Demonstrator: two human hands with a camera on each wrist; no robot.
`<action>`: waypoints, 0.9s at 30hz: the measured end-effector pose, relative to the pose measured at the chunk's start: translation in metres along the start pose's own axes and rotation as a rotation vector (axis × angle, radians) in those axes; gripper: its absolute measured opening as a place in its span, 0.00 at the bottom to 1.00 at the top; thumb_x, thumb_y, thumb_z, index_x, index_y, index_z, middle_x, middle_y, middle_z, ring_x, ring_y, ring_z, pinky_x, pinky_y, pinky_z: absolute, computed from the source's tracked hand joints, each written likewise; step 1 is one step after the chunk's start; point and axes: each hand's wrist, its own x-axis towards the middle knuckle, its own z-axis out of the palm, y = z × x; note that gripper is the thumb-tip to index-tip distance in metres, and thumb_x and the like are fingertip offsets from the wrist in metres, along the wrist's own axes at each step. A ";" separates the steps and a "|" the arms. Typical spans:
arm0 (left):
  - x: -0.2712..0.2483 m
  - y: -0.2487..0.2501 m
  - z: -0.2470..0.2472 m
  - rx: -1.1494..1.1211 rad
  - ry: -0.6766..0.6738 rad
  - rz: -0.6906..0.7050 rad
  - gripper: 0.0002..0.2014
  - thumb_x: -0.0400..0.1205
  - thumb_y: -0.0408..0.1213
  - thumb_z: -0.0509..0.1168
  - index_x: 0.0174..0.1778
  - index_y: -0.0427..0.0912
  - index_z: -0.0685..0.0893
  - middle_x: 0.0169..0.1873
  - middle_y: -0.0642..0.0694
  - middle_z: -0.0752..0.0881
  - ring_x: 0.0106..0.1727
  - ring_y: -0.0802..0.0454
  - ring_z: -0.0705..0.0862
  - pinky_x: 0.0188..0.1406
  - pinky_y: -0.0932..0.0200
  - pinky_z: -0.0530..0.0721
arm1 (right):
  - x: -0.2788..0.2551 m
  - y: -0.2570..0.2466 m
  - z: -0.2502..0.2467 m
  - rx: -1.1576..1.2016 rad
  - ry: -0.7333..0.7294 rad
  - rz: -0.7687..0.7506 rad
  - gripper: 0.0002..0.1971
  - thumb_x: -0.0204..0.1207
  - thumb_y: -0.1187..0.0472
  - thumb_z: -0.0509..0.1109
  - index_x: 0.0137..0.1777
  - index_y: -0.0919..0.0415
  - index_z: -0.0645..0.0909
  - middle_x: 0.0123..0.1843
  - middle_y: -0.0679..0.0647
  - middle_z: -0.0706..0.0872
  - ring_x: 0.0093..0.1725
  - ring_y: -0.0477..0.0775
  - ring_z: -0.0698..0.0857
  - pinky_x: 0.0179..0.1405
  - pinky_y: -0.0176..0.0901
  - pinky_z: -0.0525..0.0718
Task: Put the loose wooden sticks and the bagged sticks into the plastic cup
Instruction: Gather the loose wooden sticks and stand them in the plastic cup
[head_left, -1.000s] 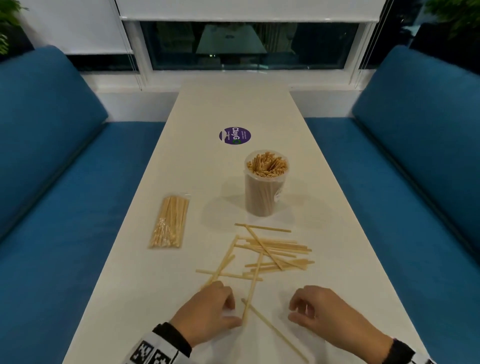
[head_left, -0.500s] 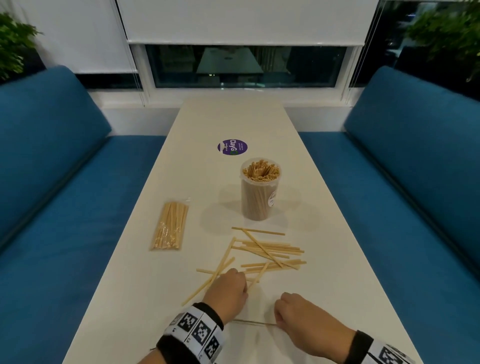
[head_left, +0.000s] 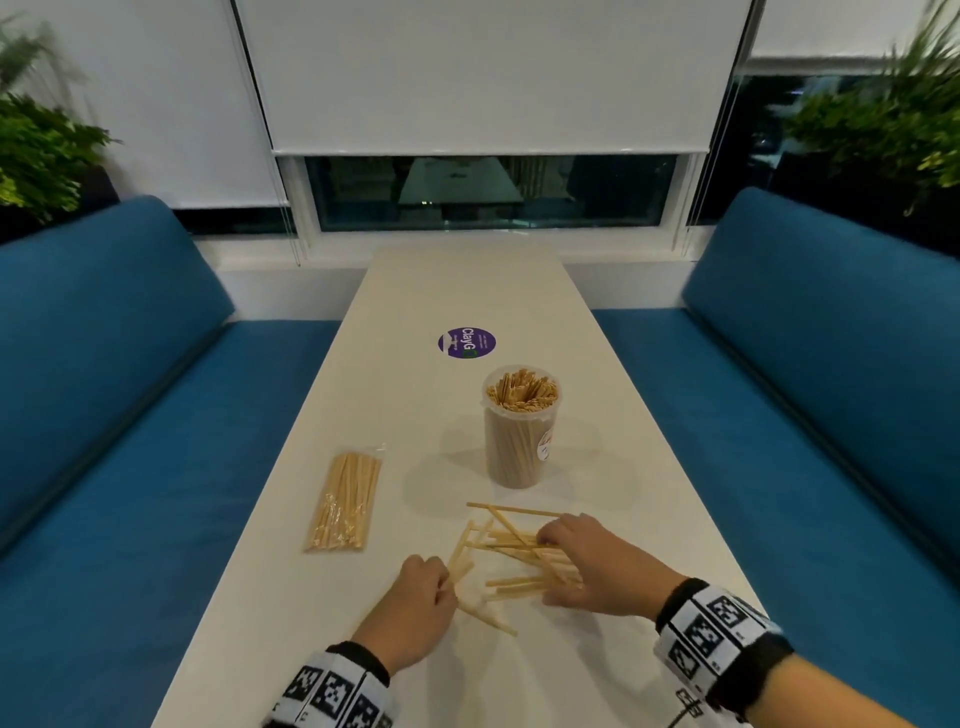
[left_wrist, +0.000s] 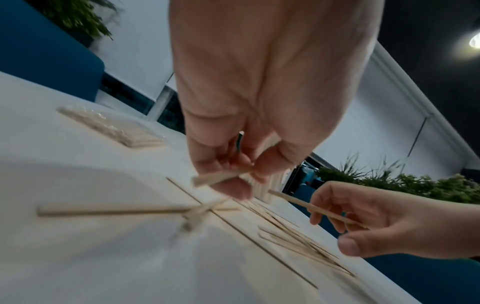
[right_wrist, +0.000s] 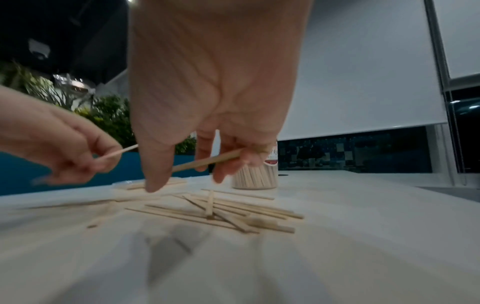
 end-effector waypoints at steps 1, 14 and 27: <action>0.004 0.000 -0.003 -0.006 0.018 -0.021 0.07 0.86 0.38 0.51 0.43 0.45 0.70 0.46 0.47 0.69 0.36 0.58 0.71 0.35 0.69 0.70 | 0.006 0.000 0.002 -0.014 -0.005 0.031 0.38 0.70 0.42 0.71 0.77 0.55 0.61 0.74 0.51 0.69 0.71 0.52 0.66 0.70 0.41 0.67; 0.031 -0.009 0.006 0.033 -0.008 -0.087 0.10 0.72 0.32 0.73 0.45 0.46 0.82 0.38 0.52 0.77 0.45 0.52 0.80 0.49 0.64 0.80 | 0.019 -0.007 0.027 -0.103 0.022 0.107 0.15 0.80 0.55 0.64 0.63 0.60 0.77 0.61 0.58 0.81 0.62 0.57 0.74 0.59 0.41 0.70; 0.031 0.002 0.013 0.259 -0.178 -0.109 0.07 0.78 0.36 0.61 0.35 0.48 0.71 0.44 0.48 0.75 0.48 0.48 0.78 0.47 0.58 0.75 | 0.019 -0.032 0.054 -0.334 0.106 0.164 0.09 0.53 0.63 0.56 0.35 0.56 0.64 0.20 0.54 0.76 0.17 0.47 0.73 0.23 0.35 0.56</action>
